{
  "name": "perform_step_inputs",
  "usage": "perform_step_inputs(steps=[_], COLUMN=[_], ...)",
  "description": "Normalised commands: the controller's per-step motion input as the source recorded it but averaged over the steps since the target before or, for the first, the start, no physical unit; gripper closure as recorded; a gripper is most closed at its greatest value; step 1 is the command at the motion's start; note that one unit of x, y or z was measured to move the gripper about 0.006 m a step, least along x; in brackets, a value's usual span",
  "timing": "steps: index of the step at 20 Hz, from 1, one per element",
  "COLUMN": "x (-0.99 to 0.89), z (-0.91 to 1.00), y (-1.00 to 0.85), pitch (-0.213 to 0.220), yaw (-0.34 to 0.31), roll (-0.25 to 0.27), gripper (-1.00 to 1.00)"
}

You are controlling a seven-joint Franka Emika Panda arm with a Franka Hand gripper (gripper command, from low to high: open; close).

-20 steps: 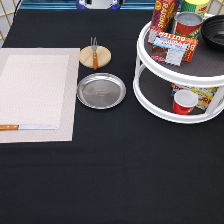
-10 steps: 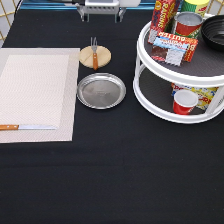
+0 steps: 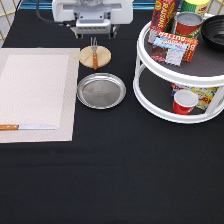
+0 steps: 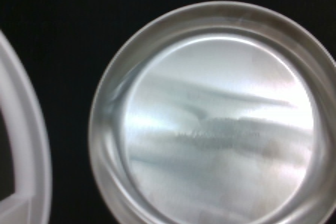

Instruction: Arrange plate and fork

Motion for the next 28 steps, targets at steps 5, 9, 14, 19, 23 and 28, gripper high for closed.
perform_step_inputs(steps=[5,9,14,19,23,28], x=[0.71,0.34,0.09,0.04,0.20,0.28], z=[-0.26,-0.30,-0.46,-0.49,-0.33,-0.23], y=[-0.24,-0.03,0.03,0.09,0.27,0.31], pitch=[0.052,-0.009,-0.043,-0.041,-0.005,0.000], yaw=[0.000,0.000,0.000,0.000,0.001,0.004], roll=[0.068,0.015,-0.006,-0.001,-0.012,-0.007], gripper=[-1.00,-1.00,-1.00,-1.00,-1.00,-1.00])
